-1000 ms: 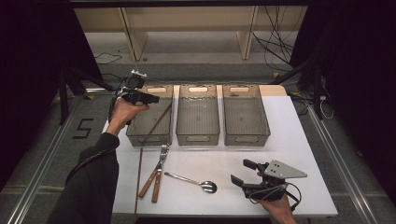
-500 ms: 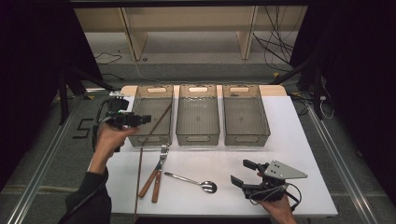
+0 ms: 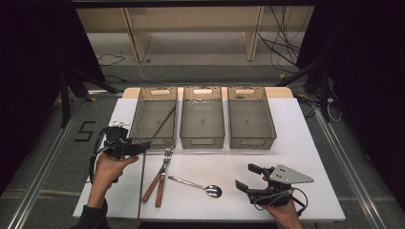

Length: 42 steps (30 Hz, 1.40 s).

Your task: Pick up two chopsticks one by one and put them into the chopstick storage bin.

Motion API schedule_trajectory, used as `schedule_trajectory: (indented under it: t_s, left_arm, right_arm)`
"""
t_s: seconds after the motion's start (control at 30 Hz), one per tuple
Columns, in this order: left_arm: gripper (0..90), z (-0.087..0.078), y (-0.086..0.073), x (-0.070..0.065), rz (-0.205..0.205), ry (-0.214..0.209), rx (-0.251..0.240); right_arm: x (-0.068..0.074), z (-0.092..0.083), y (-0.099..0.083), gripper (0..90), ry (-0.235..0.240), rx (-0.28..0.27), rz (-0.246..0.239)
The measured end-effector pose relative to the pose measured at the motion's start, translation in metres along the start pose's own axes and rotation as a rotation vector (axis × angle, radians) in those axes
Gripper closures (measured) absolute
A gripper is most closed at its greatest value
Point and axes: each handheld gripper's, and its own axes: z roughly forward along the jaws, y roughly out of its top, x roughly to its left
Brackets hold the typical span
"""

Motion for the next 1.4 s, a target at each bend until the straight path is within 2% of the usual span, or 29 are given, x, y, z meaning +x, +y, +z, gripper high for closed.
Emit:
schedule_trajectory:
  t_s: [0.27,0.33,0.4,0.47,0.6,0.87,1.13,1.4]
  left_arm:
    - [26.5,0.006,-0.030,-0.003,-0.003,0.029,0.102]
    - [28.6,0.007,-0.037,-0.004,-0.004,0.023,0.126]
    - [29.3,0.008,-0.042,-0.006,0.015,0.042,0.158]
    - [31.8,0.011,-0.046,-0.007,0.010,0.028,0.174]
    - [38.2,0.015,-0.053,-0.006,0.003,0.034,0.210]
    - [47.0,0.018,-0.059,-0.011,0.043,0.028,0.276]
    - [52.8,0.022,-0.063,-0.014,0.055,0.029,0.299]
    - [57.5,0.029,-0.066,-0.018,0.088,0.028,0.333]
  right_arm:
    - [0.002,-0.001,0.000,25.7,0.002,0.001,-0.007]
    - [0.002,-0.001,0.000,25.7,0.000,0.002,-0.007]
    - [0.002,0.000,0.000,25.7,0.003,0.007,-0.002]
    - [0.002,0.000,0.000,25.7,0.005,0.010,-0.004]
    - [0.003,0.000,0.000,25.7,0.005,0.008,-0.004]
    - [0.002,0.002,-0.001,26.1,0.008,0.015,-0.006]
    - [0.002,0.001,-0.001,26.2,0.007,0.014,-0.003]
    - [0.002,0.002,-0.001,26.2,0.009,0.019,-0.006]
